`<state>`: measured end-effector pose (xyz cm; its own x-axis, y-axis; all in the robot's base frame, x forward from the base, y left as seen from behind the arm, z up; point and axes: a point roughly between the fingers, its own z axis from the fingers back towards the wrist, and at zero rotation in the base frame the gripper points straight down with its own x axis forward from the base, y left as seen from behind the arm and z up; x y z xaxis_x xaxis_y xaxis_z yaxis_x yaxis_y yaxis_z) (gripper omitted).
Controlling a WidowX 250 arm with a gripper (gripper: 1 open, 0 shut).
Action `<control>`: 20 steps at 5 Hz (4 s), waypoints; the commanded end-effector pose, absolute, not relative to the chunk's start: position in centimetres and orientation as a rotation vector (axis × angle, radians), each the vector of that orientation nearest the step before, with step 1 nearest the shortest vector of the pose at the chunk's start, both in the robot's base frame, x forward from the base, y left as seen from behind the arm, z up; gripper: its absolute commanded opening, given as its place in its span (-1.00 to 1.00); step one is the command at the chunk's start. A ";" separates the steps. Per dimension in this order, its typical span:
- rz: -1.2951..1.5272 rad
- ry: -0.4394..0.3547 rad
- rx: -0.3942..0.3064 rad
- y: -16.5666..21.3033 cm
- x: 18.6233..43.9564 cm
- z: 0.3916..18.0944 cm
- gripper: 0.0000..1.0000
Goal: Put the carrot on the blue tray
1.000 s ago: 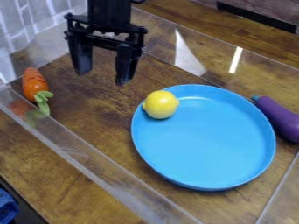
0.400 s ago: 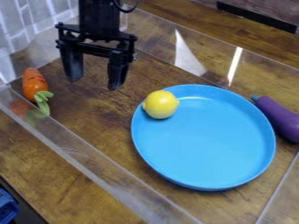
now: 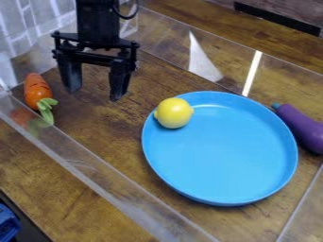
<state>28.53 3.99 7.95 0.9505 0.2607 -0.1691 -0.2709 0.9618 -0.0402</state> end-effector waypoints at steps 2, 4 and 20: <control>0.347 0.121 -0.070 6.1 28.6 8.3 1.00; 0.404 0.096 -0.088 8.6 28.2 8.1 1.00; 0.663 0.015 -0.208 19.1 29.6 4.1 -1.00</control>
<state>29.28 17.73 2.59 0.7986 0.5857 -0.1387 -0.6019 0.7764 -0.1869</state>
